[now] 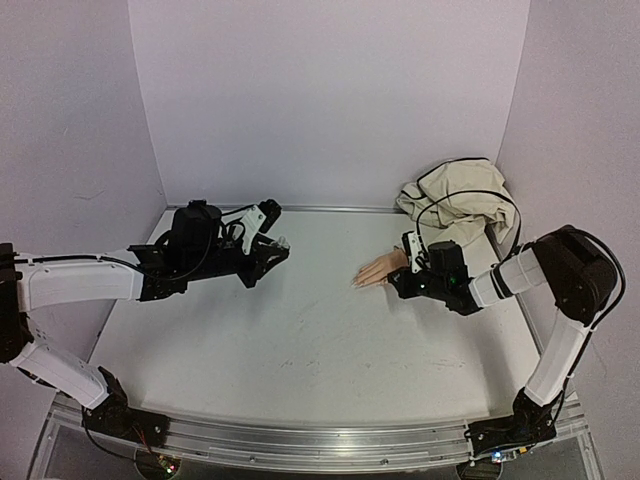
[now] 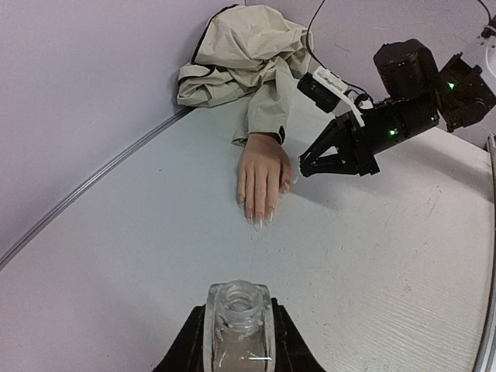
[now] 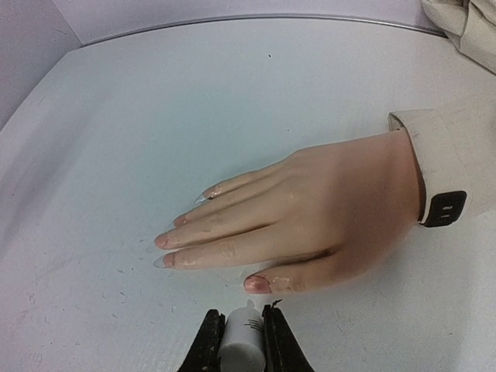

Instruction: Paint the nails

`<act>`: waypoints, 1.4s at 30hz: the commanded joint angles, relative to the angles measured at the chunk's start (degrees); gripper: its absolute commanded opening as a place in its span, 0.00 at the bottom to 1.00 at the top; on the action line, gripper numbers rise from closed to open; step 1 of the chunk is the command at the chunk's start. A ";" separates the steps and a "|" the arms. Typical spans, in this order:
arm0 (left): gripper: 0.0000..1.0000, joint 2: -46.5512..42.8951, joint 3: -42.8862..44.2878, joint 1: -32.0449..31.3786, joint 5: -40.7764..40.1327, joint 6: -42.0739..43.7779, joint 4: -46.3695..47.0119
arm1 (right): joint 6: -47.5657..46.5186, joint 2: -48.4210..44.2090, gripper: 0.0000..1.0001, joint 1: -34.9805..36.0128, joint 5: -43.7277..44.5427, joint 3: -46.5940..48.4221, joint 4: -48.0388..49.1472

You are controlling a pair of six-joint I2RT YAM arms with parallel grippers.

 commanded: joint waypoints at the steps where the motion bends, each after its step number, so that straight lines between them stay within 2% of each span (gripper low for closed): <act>1: 0.00 -1.28 1.34 0.12 1.40 0.39 3.38 | -0.05 0.94 0.00 -0.23 0.79 2.57 3.03; 17: 0.00 -0.72 1.44 0.12 1.95 -0.22 3.38 | 0.45 1.34 0.00 -0.23 1.96 2.72 2.84; 42: 0.00 -0.98 1.53 0.04 2.12 -0.12 3.38 | 0.48 4.20 0.00 -0.29 -0.91 4.59 3.45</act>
